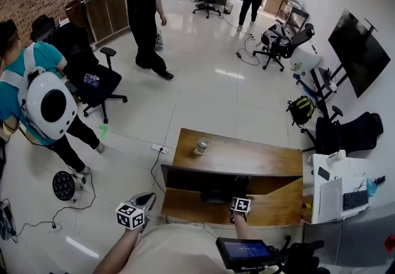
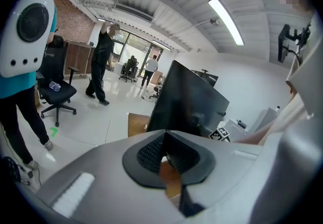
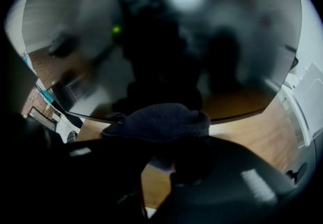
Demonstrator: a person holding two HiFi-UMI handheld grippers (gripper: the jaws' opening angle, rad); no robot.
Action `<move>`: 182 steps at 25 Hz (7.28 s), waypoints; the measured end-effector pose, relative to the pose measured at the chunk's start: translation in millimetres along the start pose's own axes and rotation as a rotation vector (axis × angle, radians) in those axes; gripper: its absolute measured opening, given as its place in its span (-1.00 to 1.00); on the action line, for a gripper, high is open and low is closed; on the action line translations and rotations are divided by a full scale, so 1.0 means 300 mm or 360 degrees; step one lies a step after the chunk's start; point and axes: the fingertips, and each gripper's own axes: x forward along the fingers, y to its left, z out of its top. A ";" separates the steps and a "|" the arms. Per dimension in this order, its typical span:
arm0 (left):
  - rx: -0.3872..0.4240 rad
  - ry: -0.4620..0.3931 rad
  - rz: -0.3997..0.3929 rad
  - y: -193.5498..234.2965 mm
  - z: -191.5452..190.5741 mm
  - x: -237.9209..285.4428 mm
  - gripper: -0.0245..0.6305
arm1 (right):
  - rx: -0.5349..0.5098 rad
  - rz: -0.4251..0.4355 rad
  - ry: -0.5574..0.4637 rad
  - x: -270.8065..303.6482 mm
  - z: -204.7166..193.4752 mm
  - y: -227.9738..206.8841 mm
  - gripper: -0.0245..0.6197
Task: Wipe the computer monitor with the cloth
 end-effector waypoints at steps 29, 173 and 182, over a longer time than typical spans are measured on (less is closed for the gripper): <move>0.0016 0.0013 -0.0028 0.198 -0.022 -0.168 -0.92 | -0.0183 0.0164 -0.0031 0.066 -0.003 0.463 -0.65; 0.0093 0.0045 -0.0219 -0.009 -0.009 -0.104 -0.92 | -0.1000 0.0932 -0.1066 -0.869 0.631 1.308 -0.65; 0.0119 0.0099 -0.0263 -0.127 0.018 0.018 -0.92 | -0.1007 0.0933 -0.1051 -0.889 0.642 1.157 -0.65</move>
